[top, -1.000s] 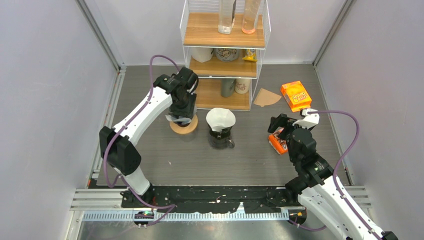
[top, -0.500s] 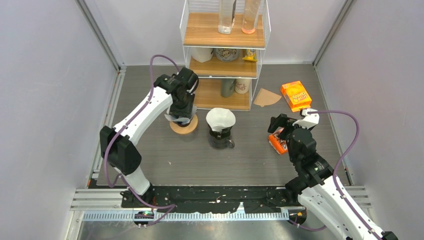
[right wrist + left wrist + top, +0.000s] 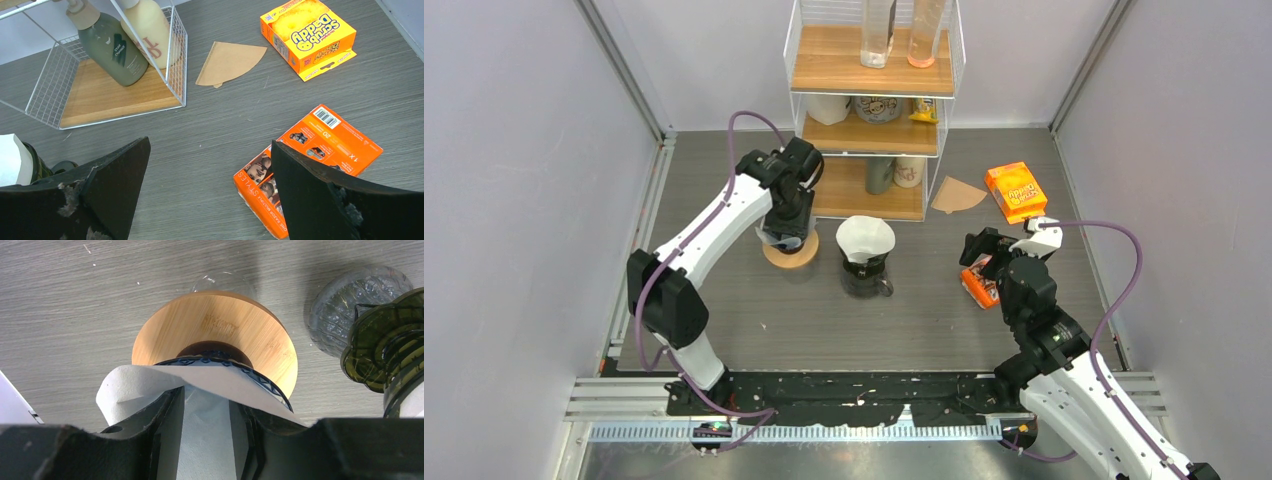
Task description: Place the coffee filter in the dripper
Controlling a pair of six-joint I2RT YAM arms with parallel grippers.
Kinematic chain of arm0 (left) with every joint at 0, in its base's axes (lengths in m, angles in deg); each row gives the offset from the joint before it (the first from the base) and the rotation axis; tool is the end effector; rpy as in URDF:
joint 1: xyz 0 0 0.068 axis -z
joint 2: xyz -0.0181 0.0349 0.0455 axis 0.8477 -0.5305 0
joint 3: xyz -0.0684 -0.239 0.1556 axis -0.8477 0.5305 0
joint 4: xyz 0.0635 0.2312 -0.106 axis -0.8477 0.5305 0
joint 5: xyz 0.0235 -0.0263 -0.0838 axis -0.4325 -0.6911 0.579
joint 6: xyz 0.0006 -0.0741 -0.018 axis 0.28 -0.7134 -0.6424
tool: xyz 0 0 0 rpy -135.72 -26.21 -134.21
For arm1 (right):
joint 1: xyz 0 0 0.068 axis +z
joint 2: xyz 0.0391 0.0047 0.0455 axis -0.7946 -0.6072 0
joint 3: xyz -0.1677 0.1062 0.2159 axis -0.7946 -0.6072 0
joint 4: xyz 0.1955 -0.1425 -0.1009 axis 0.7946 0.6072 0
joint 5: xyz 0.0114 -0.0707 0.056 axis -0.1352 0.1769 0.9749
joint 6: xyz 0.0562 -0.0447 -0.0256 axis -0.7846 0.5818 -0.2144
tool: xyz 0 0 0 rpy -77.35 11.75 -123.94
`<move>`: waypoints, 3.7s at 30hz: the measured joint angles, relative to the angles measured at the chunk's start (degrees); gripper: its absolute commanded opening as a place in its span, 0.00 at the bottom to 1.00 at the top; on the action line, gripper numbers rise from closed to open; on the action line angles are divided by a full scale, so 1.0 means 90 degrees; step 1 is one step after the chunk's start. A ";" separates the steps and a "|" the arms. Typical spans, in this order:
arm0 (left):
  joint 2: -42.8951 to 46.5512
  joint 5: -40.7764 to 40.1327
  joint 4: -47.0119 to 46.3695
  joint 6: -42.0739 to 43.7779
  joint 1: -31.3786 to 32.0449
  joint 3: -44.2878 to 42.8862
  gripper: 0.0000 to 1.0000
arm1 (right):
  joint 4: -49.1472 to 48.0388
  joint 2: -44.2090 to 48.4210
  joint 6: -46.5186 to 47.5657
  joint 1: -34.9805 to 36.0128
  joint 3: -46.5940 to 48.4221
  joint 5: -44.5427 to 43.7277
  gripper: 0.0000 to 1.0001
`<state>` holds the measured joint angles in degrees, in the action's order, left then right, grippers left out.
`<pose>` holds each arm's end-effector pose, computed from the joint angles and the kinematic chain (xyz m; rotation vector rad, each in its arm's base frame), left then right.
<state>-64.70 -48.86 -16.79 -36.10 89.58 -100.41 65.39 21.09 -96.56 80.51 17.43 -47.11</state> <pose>0.3022 -0.1718 0.3126 0.1890 2.7842 0.0461 0.1378 0.0350 0.2823 0.2943 1.7561 0.1308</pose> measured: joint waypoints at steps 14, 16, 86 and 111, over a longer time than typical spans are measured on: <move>0.0000 -0.0015 0.0002 -0.0010 0.0002 0.0073 0.45 | 0.0000 0.0002 -0.0002 0.0000 0.0000 0.0002 0.97; 0.0002 -0.0012 0.0000 -0.0010 0.0002 0.0046 0.47 | 0.0000 0.0002 -0.0002 0.0000 0.0000 0.0002 0.97; 0.0954 -0.0236 -0.0772 -0.0143 0.0350 0.0733 0.20 | 0.0049 -0.0211 -0.0002 0.0000 0.0002 -0.0017 0.96; 0.0954 -0.0372 -0.1304 0.0046 0.0350 0.1324 0.27 | 0.0049 -0.0282 -0.0002 0.0000 0.0002 -0.0029 0.96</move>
<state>-56.11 -52.21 -28.53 -35.69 92.72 -88.50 65.83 18.56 -96.59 80.51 17.46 -47.38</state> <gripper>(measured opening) 0.260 0.966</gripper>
